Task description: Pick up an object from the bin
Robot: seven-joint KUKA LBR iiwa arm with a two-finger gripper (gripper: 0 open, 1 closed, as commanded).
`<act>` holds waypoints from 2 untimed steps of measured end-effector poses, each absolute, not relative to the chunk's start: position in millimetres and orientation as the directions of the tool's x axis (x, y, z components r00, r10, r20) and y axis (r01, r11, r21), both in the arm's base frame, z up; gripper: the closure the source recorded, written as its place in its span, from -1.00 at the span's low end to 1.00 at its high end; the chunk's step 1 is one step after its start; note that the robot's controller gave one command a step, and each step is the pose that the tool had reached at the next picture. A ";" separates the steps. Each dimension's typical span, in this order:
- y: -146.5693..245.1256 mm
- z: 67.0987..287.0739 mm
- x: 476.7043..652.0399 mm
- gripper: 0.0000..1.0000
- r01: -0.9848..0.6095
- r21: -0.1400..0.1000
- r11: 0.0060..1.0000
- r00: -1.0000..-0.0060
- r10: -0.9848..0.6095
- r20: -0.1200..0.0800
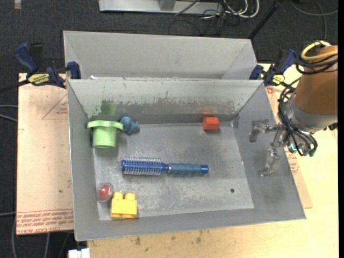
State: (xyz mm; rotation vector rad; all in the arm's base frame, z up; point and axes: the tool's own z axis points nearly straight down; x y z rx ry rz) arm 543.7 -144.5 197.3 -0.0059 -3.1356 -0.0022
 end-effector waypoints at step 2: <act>22.3 75.4 517.3 -1.00 -0.142 0.003 0.990 -0.990 -0.142 -0.002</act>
Offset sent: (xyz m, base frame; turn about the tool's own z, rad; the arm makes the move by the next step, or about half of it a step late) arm -0.0177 0.0639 -0.0015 -0.0061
